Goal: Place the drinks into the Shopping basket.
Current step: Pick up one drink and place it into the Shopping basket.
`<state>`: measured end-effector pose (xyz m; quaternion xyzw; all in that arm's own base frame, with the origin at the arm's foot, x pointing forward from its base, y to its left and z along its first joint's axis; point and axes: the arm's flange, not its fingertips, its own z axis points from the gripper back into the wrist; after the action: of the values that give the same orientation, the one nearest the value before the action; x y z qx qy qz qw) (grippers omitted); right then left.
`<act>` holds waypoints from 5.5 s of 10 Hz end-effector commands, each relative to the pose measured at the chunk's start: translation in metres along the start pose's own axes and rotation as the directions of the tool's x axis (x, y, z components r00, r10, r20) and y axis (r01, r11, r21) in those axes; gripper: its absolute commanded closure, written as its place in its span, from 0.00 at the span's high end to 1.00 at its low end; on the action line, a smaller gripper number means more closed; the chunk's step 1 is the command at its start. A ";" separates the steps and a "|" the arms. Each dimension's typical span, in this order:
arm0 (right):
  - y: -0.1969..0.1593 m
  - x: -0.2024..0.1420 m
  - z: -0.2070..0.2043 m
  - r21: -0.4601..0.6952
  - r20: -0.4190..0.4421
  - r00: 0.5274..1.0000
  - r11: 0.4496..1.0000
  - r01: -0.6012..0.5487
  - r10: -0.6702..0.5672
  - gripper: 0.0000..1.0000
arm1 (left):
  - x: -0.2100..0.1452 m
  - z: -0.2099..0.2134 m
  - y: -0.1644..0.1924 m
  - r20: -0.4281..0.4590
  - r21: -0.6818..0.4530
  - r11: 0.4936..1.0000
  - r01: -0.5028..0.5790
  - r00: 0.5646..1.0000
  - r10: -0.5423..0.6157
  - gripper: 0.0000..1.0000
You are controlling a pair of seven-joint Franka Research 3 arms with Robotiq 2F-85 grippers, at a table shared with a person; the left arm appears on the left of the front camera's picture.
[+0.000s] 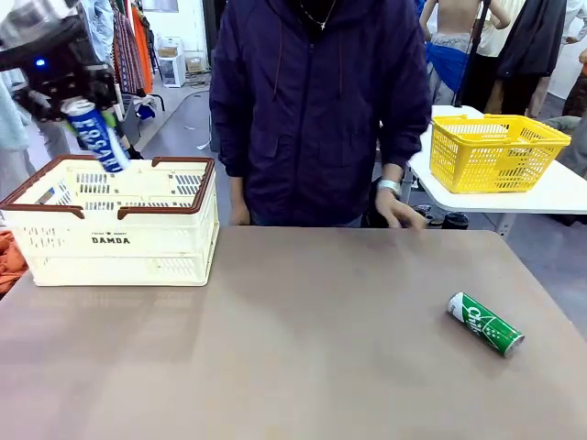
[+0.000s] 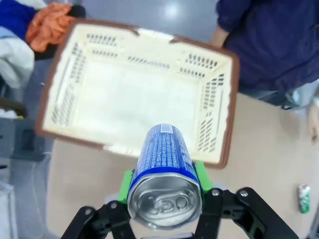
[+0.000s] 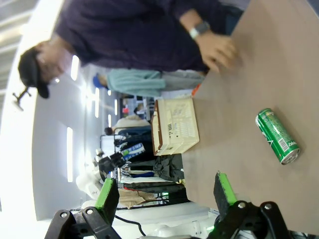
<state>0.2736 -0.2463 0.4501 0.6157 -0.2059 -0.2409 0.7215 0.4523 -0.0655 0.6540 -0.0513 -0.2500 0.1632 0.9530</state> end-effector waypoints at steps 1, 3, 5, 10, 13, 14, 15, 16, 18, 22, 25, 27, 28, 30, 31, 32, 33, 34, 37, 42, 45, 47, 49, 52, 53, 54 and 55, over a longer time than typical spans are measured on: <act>0.002 0.000 0.000 0.018 0.006 1.000 1.000 -0.014 0.013 1.00 | 0.035 -0.029 -0.016 0.007 0.036 0.996 0.078 0.997 -0.078 0.00; 0.002 0.000 0.000 0.018 0.006 1.000 1.000 -0.014 0.013 1.00 | 0.045 -0.071 -0.018 -0.054 0.058 0.997 0.052 0.997 -0.049 0.00; 0.002 0.000 0.000 0.018 0.006 1.000 1.000 -0.014 0.013 1.00 | 0.032 -0.045 -0.016 -0.024 0.022 0.999 0.048 0.999 -0.047 0.00; 0.002 0.000 0.000 0.018 0.006 1.000 1.000 -0.014 0.013 1.00 | 0.027 -0.129 -0.018 -0.063 0.113 0.994 -0.007 0.998 0.014 0.00; 0.002 0.000 0.000 0.018 0.006 1.000 1.000 -0.014 0.013 1.00 | 0.010 -0.169 -0.004 -0.123 0.134 0.991 -0.013 0.992 0.030 0.00; 0.002 0.000 0.000 0.018 0.006 1.000 1.000 -0.014 0.013 1.00 | 0.002 -0.183 -0.002 -0.141 0.123 0.992 -0.014 0.989 0.032 0.00; 0.002 0.000 0.000 0.018 0.006 1.000 1.000 -0.014 0.013 1.00 | -0.003 -0.191 -0.001 -0.149 0.118 0.993 -0.013 0.988 0.031 0.00; 0.002 0.000 0.000 0.018 0.006 1.000 1.000 -0.014 0.013 1.00 | -0.005 -0.200 0.000 -0.149 0.117 0.993 -0.020 0.988 0.037 0.00; 0.002 0.000 0.000 0.018 0.006 1.000 1.000 -0.014 0.013 1.00 | -0.005 -0.225 0.001 -0.142 0.134 0.991 -0.014 0.989 0.033 0.00; 0.002 0.000 0.000 0.018 0.006 1.000 1.000 -0.014 0.013 1.00 | -0.014 -0.258 -0.002 -0.159 0.173 0.985 0.004 0.987 0.024 0.00; 0.002 0.000 0.000 0.018 0.006 1.000 1.000 -0.014 0.013 1.00 | -0.013 -0.264 -0.003 -0.139 0.179 0.984 0.000 0.990 0.026 0.08; 0.002 0.000 0.000 0.018 0.006 1.000 1.000 -0.014 0.013 1.00 | -0.013 -0.265 -0.004 -0.146 0.176 0.984 0.006 0.989 0.020 1.00; 0.002 0.000 0.000 0.018 0.006 1.000 1.000 -0.014 0.013 1.00 | -0.012 -0.264 -0.003 -0.142 0.173 0.985 0.002 0.990 0.023 1.00; 0.002 0.000 0.000 0.018 0.006 1.000 1.000 -0.014 0.013 1.00 | -0.010 -0.261 -0.001 -0.136 0.168 0.986 -0.004 0.990 0.028 1.00; 0.002 0.000 0.000 0.018 0.006 1.000 1.000 -0.014 0.013 1.00 | -0.008 -0.259 -0.001 -0.134 0.170 0.985 -0.003 0.991 0.027 1.00; 0.002 0.000 0.000 0.018 0.006 1.000 1.000 -0.014 0.013 1.00 | -0.005 -0.252 0.000 -0.123 0.160 0.987 -0.010 0.992 0.030 1.00; 0.002 0.000 0.000 0.018 0.006 1.000 1.000 -0.014 0.013 1.00 | 0.001 -0.231 0.003 -0.096 0.136 0.991 -0.019 0.995 0.032 1.00; 0.002 0.000 0.000 0.018 0.006 1.000 1.000 -0.014 0.013 1.00 | 0.007 -0.196 0.007 -0.066 0.091 0.995 -0.028 0.997 0.034 1.00; 0.002 0.000 0.000 0.018 0.006 1.000 1.000 -0.014 0.013 1.00 | -0.005 -0.059 0.041 0.039 -0.081 0.997 -0.012 0.999 0.015 1.00; 0.002 0.000 0.000 0.018 0.006 1.000 1.000 -0.014 0.013 1.00 | -0.074 0.010 0.196 -0.332 -0.645 0.763 0.045 0.883 -0.332 1.00; 0.002 0.000 0.000 0.018 0.006 1.000 1.000 -0.014 0.013 1.00 | -0.127 0.000 0.284 -0.269 -0.874 0.467 -0.134 0.934 -0.235 1.00; 0.002 0.000 0.000 0.018 0.006 1.000 1.000 -0.014 0.013 1.00 | -0.148 -0.026 0.319 -0.241 -0.951 0.224 -0.213 0.964 -0.109 1.00; 0.002 0.000 0.000 0.018 0.006 1.000 1.000 -0.014 0.013 1.00 | -0.135 -0.047 0.317 -0.224 -0.964 0.168 -0.208 0.971 -0.087 1.00; 0.002 0.000 0.000 0.018 0.006 1.000 1.000 -0.014 0.013 1.00 | -0.157 -0.021 0.335 -0.255 -0.941 0.253 -0.227 0.963 -0.084 1.00; 0.002 0.000 0.000 0.018 0.006 1.000 1.000 -0.014 0.013 1.00 | -0.157 -0.021 0.335 -0.255 -0.941 0.253 -0.227 0.963 -0.084 1.00; 0.002 0.000 0.000 0.018 0.006 1.000 1.000 -0.014 0.013 1.00 | -0.157 -0.021 0.335 -0.255 -0.941 0.253 -0.227 0.963 -0.084 1.00; 0.002 0.000 0.000 0.018 0.006 1.000 1.000 -0.014 0.013 1.00 | -0.157 -0.021 0.335 -0.255 -0.941 0.253 -0.227 0.963 -0.084 1.00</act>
<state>0.2738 -0.2462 0.4499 0.6153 -0.2052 -0.2412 0.7218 0.2400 0.1968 0.5023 -0.6541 -0.1747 0.0190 0.7358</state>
